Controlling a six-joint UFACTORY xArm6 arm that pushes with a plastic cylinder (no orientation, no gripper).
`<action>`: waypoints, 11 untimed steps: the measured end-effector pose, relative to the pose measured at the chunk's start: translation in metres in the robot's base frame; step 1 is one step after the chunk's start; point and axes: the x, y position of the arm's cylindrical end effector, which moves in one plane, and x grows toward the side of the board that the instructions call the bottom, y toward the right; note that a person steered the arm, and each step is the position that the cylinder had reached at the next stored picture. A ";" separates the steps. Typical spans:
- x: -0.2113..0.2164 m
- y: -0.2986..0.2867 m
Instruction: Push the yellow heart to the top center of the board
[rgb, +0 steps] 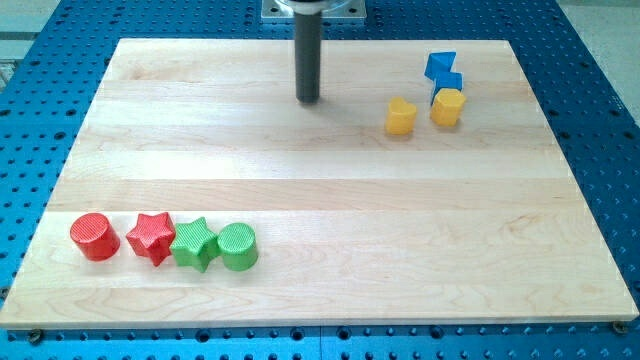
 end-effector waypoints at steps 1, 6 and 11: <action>0.051 0.037; 0.011 0.136; -0.026 0.085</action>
